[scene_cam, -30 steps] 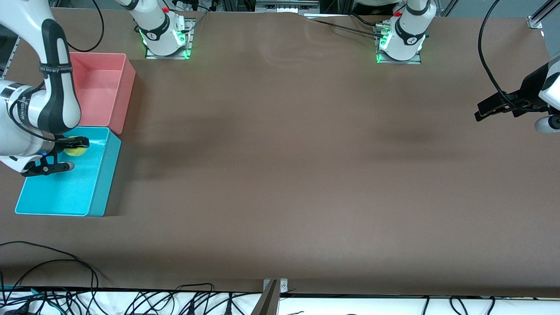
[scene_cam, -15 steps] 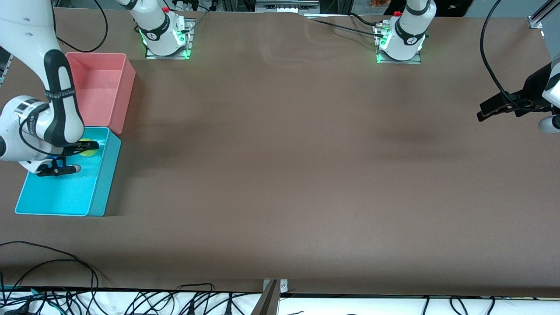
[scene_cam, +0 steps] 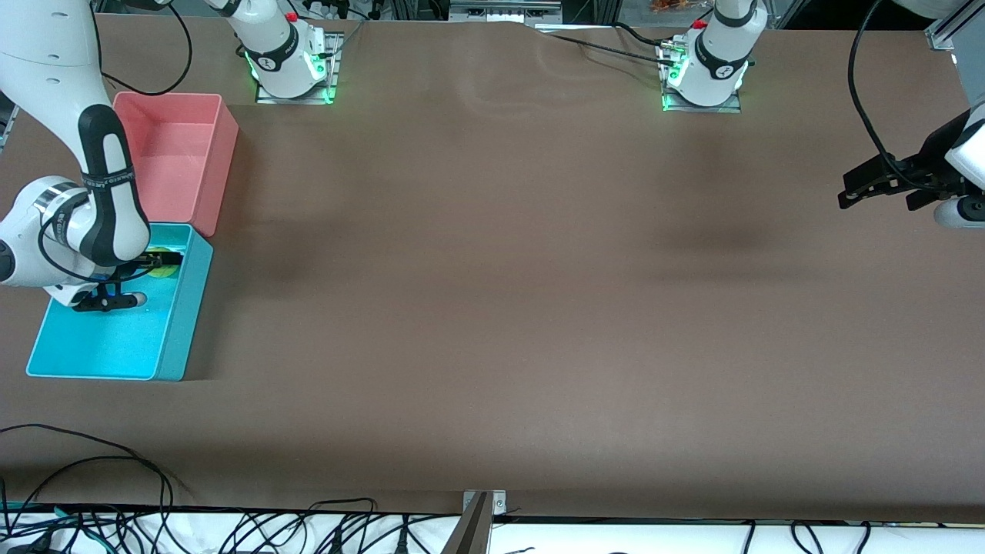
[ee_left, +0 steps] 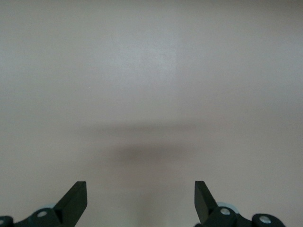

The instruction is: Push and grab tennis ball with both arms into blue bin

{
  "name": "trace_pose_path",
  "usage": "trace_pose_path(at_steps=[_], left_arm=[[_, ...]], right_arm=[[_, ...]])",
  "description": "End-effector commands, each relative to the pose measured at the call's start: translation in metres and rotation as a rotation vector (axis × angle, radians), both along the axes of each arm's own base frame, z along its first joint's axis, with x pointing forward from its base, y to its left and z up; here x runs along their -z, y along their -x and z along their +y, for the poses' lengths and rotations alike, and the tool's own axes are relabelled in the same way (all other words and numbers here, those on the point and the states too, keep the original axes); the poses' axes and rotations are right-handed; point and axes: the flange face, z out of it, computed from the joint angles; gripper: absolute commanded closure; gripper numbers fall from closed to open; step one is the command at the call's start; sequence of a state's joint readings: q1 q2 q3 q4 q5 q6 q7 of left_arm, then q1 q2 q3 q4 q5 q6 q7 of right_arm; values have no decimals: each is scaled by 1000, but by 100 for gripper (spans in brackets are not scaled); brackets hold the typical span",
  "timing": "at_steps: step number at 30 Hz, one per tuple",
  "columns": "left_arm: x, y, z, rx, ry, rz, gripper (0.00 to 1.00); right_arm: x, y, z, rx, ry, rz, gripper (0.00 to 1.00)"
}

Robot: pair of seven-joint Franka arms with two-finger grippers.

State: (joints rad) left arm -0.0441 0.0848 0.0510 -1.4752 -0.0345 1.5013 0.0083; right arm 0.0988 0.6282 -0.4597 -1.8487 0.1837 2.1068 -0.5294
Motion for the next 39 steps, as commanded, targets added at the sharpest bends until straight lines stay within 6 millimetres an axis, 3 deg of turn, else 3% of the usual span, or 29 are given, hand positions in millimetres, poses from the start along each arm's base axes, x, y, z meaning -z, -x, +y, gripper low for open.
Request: trace_pose_path(at_steps=[1, 5, 17, 21, 25, 28, 35, 39], left_arm=[[0, 6, -3, 47, -25, -1, 0], [-1, 6, -16, 79, -62, -3, 0], [-2, 7, -10, 67, -68, -2, 0], [-2, 7, -10, 65, -68, -4, 0], [-2, 7, -8, 61, -68, -4, 0], [-2, 7, -8, 62, -77, -4, 0], [-2, 7, -7, 65, -95, -4, 0], [-3, 8, -6, 62, -95, -5, 0]], right_arm=[[-26, -8, 3, -1, -31, -37, 0], [-62, -20, 6, -1, -53, -38, 0], [-182, -40, -3, 4, -88, -54, 0], [-216, -39, 6, -15, -95, -79, 0], [-257, -35, 21, -46, -103, -111, 0], [-285, -35, 45, -87, -81, -126, 0], [-317, -33, 107, -31, 30, -102, 0], [-329, -27, 129, -15, 39, -98, 0]])
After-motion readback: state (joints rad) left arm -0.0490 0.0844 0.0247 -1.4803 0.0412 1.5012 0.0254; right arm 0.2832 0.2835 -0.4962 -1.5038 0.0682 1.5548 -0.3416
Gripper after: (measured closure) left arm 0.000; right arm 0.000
